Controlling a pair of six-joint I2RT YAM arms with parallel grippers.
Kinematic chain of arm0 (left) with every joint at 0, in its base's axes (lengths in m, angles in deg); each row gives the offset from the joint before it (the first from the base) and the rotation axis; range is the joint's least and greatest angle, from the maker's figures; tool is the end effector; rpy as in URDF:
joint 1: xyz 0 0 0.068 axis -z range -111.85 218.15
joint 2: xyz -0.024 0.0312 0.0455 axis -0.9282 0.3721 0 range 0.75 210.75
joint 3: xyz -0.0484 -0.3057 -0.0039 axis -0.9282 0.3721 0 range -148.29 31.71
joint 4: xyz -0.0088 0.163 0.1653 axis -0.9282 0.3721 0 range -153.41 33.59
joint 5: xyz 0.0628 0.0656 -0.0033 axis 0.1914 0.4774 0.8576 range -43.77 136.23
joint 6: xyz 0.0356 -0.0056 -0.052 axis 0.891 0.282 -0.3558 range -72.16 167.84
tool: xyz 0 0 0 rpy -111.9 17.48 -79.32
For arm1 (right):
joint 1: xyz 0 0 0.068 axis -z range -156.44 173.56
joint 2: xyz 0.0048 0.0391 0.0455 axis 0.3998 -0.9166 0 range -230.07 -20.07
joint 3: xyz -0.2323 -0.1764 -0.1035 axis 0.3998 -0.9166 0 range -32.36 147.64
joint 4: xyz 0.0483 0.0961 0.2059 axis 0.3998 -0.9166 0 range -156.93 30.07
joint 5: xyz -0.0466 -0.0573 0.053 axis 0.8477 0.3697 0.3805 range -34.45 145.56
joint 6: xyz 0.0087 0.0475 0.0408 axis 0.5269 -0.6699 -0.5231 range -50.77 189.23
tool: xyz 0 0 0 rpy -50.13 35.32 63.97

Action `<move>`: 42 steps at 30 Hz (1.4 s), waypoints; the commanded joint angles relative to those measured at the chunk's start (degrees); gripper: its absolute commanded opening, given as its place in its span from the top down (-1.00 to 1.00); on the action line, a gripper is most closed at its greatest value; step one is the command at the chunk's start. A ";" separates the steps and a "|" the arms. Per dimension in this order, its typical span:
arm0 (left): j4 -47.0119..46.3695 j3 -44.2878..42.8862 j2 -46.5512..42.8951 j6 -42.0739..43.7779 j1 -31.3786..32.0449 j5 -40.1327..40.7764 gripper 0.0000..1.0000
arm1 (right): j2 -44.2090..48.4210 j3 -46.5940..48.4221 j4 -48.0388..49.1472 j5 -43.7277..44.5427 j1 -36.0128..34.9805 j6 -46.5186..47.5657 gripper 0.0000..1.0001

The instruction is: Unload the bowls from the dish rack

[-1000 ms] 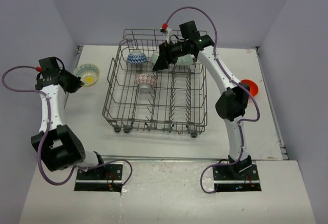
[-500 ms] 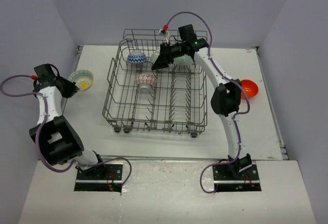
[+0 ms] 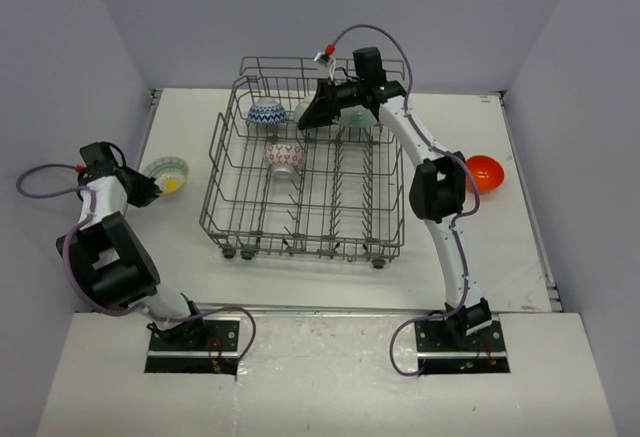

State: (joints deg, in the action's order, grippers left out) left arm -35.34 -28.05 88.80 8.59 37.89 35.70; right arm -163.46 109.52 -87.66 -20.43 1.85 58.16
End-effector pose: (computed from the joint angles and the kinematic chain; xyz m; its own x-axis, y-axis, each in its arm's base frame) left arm 0.2583 0.1404 0.2654 -0.2986 -0.8945 -0.3328 -0.7710 0.4316 -0.4683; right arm 0.4956 0.2481 0.3059 -0.6135 -0.1943 -0.7654 -0.7727 -0.0520 0.6326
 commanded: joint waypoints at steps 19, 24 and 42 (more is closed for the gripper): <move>-11.64 3.69 3.97 0.39 -0.50 -5.56 1.00 | -4.88 -1.52 1.09 -0.83 -2.46 2.90 -0.42; -12.34 4.13 4.41 0.57 -0.50 -5.82 1.00 | -6.02 -0.82 -0.75 0.05 -2.98 4.91 -0.42; -11.73 2.29 9.24 0.13 -0.50 -1.61 1.00 | -5.05 -3.11 -7.78 1.63 -5.88 10.63 -0.03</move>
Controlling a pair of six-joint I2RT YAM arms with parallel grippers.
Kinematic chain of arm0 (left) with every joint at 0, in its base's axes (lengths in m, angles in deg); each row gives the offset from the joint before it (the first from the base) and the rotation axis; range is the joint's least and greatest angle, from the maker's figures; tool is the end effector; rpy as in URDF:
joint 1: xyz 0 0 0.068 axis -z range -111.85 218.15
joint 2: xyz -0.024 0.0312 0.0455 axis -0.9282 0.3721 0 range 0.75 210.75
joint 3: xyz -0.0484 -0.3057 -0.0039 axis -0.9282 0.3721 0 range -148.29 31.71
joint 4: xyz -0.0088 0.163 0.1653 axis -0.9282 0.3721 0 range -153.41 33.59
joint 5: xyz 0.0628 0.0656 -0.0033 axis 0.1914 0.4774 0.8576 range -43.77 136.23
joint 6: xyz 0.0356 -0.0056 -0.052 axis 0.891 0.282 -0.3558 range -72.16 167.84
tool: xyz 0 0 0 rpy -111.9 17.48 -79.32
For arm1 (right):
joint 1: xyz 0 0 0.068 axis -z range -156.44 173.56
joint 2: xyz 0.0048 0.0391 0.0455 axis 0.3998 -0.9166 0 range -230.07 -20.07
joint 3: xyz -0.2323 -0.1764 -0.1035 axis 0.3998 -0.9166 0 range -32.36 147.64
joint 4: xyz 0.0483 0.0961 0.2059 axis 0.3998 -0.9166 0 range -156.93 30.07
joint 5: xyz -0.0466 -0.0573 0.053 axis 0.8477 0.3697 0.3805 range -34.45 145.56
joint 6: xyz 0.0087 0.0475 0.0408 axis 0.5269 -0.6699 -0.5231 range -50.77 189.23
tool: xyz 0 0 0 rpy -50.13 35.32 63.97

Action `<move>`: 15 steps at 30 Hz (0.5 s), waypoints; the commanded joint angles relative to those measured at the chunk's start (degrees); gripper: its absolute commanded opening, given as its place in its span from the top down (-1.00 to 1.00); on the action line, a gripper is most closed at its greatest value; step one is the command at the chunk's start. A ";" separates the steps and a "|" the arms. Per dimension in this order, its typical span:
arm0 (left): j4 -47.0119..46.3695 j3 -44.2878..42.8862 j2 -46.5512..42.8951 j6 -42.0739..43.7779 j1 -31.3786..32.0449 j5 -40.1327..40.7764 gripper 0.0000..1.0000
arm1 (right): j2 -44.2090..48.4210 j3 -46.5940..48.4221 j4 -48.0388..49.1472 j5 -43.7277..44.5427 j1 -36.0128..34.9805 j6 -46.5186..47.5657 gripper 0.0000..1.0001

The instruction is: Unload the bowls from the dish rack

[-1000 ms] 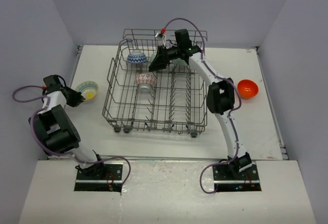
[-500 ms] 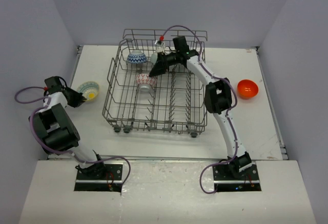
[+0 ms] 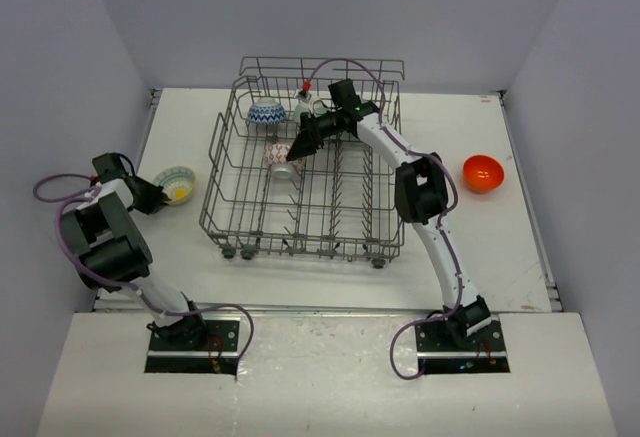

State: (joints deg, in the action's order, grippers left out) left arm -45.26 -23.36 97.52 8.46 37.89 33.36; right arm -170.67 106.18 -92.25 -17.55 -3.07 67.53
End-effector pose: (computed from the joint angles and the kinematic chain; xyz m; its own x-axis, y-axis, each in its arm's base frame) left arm 0.2785 0.1499 0.2110 -0.3269 -0.9068 -0.2661 -0.7789 0.4179 -0.4675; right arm 0.4864 0.2959 0.2141 -0.6469 -0.3148 -0.6946 -0.7227 -0.0376 0.6901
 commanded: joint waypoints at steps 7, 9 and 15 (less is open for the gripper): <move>-0.31 -5.22 3.07 1.32 -0.50 2.22 1.00 | 2.16 0.50 -3.02 -1.34 -0.96 1.25 0.42; -0.14 -5.40 3.60 1.49 -0.50 2.32 1.00 | 2.16 0.68 -3.28 -1.43 -0.96 1.25 0.60; 0.30 -5.22 4.04 1.93 -0.50 3.46 0.80 | 1.90 0.50 -3.02 -2.22 -0.97 1.17 1.00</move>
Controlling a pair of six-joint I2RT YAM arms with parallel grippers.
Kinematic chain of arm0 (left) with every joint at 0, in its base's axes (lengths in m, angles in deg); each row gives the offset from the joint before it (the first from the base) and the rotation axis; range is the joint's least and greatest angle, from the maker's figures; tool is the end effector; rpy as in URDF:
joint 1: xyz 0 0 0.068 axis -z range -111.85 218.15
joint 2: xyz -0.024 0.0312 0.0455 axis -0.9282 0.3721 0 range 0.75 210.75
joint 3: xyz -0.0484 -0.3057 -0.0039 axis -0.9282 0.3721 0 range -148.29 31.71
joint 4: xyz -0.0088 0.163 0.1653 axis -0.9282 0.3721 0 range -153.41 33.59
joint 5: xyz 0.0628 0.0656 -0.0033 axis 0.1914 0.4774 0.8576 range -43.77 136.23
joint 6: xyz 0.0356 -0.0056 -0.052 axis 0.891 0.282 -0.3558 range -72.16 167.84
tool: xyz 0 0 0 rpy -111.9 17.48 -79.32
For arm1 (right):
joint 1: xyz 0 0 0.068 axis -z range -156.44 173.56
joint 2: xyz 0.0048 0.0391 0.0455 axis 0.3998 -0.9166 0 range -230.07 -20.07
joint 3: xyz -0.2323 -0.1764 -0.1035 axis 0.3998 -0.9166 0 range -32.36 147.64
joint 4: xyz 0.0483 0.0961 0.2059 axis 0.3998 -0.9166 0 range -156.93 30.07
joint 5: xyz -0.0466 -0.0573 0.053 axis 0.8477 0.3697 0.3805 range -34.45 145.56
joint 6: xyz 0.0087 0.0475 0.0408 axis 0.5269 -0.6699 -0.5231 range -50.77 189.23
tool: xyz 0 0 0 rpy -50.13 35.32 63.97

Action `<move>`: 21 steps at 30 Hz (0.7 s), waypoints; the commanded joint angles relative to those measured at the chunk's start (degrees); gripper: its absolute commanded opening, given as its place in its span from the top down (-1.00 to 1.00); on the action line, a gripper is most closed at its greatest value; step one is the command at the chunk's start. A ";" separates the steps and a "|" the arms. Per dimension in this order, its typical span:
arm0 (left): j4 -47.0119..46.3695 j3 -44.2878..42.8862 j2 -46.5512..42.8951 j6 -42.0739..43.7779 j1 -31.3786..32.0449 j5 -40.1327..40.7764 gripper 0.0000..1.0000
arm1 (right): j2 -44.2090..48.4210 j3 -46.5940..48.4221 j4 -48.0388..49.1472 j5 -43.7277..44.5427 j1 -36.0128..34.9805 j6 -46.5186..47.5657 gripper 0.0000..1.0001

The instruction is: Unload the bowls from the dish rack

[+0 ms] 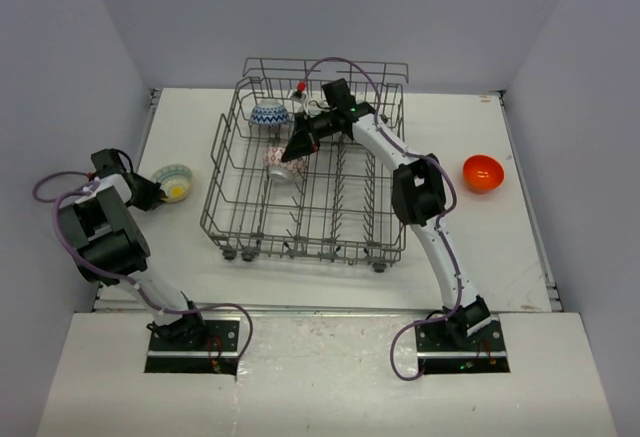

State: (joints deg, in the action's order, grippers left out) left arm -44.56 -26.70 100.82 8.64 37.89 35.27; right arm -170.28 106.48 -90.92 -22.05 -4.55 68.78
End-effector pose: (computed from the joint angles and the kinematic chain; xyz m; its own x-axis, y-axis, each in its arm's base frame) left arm 0.2917 0.1595 0.2076 -0.3210 -0.9057 -0.2770 -0.7960 0.4164 -0.4393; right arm 0.4765 0.3084 0.2233 -0.6000 -0.3187 -0.7338 -0.7330 -0.1484 0.6638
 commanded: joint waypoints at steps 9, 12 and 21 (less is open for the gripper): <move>0.13 -1.88 -0.40 1.76 -0.50 2.26 -0.41 | 2.29 -0.07 -2.51 0.53 0.43 -1.66 1.00; -0.04 -1.62 -0.75 1.67 -0.50 2.00 -0.53 | 2.99 -0.15 1.26 -0.88 0.35 -4.38 1.00; 1.45 -1.44 -3.48 2.02 -0.50 3.23 -0.97 | 7.12 -3.67 20.84 -7.91 -0.36 -23.43 1.00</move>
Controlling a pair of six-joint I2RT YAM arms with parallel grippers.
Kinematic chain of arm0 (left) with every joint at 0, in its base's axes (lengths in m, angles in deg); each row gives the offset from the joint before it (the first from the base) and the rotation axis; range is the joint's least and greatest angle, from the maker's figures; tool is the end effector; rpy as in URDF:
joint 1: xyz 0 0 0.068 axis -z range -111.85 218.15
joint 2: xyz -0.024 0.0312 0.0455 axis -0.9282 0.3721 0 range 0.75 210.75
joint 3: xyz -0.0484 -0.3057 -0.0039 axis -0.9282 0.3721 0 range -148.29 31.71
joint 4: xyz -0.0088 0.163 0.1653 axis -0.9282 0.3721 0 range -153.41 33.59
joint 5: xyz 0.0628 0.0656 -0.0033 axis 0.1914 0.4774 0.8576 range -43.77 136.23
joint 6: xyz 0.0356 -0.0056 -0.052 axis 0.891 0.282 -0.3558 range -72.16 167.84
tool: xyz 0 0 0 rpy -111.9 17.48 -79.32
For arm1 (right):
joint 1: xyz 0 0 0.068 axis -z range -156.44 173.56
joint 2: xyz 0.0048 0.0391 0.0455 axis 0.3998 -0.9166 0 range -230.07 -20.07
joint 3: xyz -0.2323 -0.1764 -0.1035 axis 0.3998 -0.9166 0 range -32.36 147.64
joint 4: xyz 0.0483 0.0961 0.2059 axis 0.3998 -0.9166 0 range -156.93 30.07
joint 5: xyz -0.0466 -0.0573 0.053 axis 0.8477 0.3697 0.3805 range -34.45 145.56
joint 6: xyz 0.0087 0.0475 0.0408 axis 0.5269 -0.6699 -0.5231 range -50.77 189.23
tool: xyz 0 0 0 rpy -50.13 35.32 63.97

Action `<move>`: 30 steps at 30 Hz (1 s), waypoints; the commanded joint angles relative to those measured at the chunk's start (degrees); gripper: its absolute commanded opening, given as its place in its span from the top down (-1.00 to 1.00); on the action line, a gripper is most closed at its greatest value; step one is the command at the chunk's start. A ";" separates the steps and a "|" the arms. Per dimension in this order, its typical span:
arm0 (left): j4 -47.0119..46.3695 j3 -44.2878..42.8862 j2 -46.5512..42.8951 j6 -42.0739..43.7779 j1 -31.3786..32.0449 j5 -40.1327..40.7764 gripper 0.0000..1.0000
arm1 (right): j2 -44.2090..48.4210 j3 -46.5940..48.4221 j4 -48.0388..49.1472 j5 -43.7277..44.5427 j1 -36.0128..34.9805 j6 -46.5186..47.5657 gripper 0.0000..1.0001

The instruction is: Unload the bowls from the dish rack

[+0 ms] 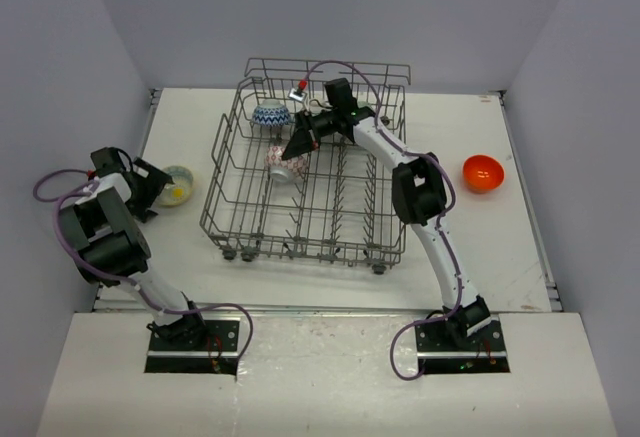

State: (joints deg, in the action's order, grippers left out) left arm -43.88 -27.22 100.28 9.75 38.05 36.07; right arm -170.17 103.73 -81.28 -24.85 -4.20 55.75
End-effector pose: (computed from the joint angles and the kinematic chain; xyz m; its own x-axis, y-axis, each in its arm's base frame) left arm 0.2915 0.1591 0.2120 -0.3327 -0.8948 -0.2977 -0.7916 0.4366 -0.4276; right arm 0.4824 0.3081 0.2229 -0.6819 -0.3151 -0.6601 -0.6481 -0.1581 0.7450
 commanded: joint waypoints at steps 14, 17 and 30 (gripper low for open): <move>4.55 -0.83 -9.17 0.47 -0.57 2.51 -0.84 | 7.80 -2.23 53.24 -10.83 -1.85 -50.50 1.00; 5.60 -0.92 -10.66 0.56 -0.57 2.94 -0.82 | 9.91 -4.68 53.07 -11.00 -1.15 -50.42 1.00; 10.61 -6.88 -16.73 1.17 0.31 0.49 -0.79 | 12.90 -7.68 55.27 -12.24 -0.97 -53.24 1.00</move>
State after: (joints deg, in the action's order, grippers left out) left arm -34.55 -30.04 87.47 10.15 37.94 37.93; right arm -162.17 96.43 -29.48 -29.74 -5.34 4.39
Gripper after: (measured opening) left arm 0.900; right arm 0.087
